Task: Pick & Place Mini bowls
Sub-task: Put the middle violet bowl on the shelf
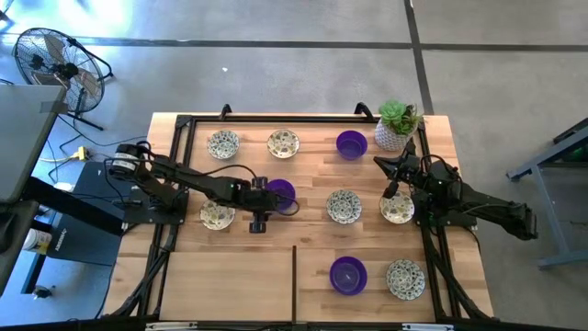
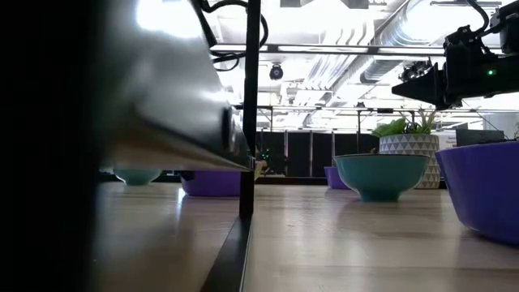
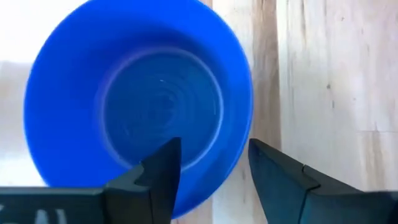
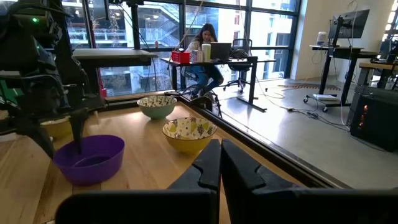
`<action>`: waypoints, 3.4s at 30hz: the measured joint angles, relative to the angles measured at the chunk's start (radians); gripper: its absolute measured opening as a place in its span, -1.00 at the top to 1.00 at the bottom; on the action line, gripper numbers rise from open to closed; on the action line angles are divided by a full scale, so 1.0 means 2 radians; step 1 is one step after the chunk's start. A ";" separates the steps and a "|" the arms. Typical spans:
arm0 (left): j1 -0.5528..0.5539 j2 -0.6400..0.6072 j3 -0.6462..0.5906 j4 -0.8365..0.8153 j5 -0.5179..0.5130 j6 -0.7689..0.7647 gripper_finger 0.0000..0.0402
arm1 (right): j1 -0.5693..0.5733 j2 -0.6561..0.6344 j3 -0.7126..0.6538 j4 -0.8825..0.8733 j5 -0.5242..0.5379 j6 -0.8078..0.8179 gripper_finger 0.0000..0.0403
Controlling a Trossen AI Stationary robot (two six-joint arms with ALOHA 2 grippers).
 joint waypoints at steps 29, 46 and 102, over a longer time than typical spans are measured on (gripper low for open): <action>-0.001 -0.002 0.181 -0.228 0.074 -0.001 0.98 | 0.000 0.000 0.000 0.000 0.000 0.000 1.00; -0.158 -0.075 0.212 -0.401 0.079 -0.340 0.99 | 0.000 0.000 0.000 0.001 -0.002 0.000 1.00; -0.527 0.027 0.211 -0.353 0.079 -0.755 0.88 | 0.000 -0.001 0.000 0.000 -0.004 0.000 1.00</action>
